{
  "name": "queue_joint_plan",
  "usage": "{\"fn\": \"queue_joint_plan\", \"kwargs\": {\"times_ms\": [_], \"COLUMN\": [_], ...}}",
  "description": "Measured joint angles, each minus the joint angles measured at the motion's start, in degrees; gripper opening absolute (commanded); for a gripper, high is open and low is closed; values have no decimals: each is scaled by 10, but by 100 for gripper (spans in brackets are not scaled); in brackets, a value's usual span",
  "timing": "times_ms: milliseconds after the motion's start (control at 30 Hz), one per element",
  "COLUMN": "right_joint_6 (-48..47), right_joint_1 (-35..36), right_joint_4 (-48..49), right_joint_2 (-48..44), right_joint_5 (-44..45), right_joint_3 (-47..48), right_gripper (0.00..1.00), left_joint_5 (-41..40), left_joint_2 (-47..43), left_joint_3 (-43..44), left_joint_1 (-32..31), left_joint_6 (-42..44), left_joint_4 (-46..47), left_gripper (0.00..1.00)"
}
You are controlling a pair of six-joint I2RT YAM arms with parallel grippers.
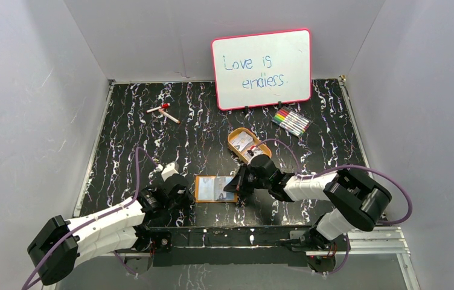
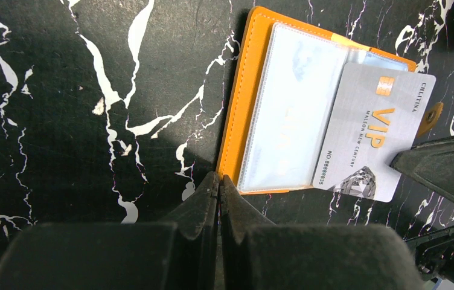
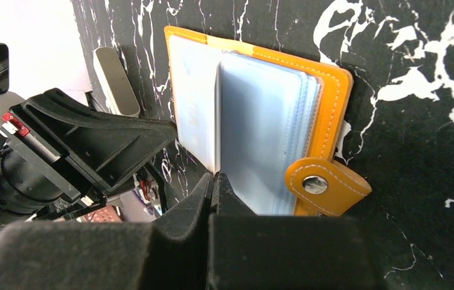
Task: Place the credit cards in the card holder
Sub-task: Insert the credit card into the card holder.
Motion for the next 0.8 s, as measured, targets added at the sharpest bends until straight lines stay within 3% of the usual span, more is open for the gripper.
{"fn": "queue_joint_plan", "kwargs": {"times_ms": [800], "right_joint_6": [6], "right_joint_1": [0], "right_joint_4": [34], "right_joint_2": [43], "right_joint_5": [-3], "right_joint_3": [14], "right_gripper": [0], "left_joint_5": [0], "left_joint_2": [-6], "left_joint_3": [-5], "left_joint_1": [0], "left_joint_6": [2], "left_joint_4": [0], "left_gripper": [0]}}
